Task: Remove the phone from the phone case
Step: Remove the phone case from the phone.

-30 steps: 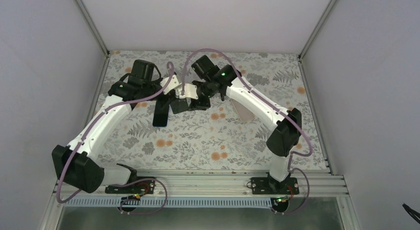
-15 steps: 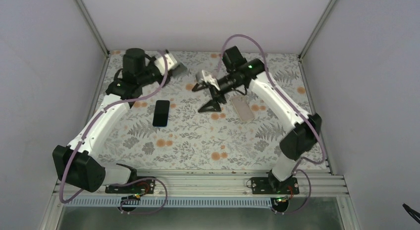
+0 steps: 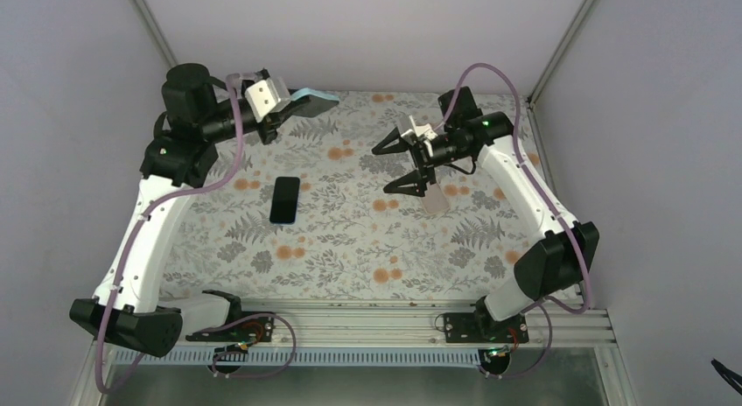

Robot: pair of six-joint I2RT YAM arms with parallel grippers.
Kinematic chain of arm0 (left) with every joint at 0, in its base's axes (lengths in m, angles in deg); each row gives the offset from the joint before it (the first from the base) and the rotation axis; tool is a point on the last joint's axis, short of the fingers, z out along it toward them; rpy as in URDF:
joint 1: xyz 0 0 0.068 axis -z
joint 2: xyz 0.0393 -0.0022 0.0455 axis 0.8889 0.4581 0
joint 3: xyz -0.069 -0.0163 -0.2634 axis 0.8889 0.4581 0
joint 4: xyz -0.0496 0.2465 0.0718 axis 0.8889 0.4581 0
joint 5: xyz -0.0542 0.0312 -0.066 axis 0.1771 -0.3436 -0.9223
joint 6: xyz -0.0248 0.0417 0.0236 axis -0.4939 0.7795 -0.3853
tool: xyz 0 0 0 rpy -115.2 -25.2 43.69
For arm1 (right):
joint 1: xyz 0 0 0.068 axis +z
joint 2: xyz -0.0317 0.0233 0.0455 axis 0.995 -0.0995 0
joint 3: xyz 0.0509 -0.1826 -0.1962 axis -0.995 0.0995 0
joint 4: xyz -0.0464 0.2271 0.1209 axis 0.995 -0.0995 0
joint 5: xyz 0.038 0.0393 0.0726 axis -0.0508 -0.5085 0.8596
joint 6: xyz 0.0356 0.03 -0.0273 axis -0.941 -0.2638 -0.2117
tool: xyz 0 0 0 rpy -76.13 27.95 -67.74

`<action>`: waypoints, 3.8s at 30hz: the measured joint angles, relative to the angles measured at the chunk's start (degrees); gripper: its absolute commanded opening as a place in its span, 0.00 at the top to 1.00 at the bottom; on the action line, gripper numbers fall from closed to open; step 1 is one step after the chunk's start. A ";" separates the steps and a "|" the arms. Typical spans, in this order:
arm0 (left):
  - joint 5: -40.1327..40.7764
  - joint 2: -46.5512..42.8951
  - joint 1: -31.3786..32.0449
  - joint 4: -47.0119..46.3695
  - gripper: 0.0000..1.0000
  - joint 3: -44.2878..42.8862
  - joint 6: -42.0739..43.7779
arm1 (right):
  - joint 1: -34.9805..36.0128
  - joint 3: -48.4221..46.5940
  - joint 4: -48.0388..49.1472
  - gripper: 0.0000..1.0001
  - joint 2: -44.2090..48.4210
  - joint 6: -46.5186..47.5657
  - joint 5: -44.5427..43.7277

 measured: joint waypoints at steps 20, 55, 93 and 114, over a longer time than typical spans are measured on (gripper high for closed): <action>-31.12 5.77 -0.04 13.05 0.98 -4.96 -2.27 | -2.56 13.09 47.84 0.13 7.65 -34.05 -6.51; -35.78 8.24 -1.07 12.02 0.98 -6.29 -5.09 | -0.20 11.26 47.32 0.15 3.67 -35.17 -4.24; -37.59 8.24 -2.89 4.20 0.98 -4.68 -11.06 | 0.61 7.74 49.62 0.18 0.22 -42.58 -6.69; -38.27 8.26 -3.78 -8.31 0.98 -1.05 -17.66 | 0.61 1.73 49.40 0.20 -2.67 -43.32 -14.45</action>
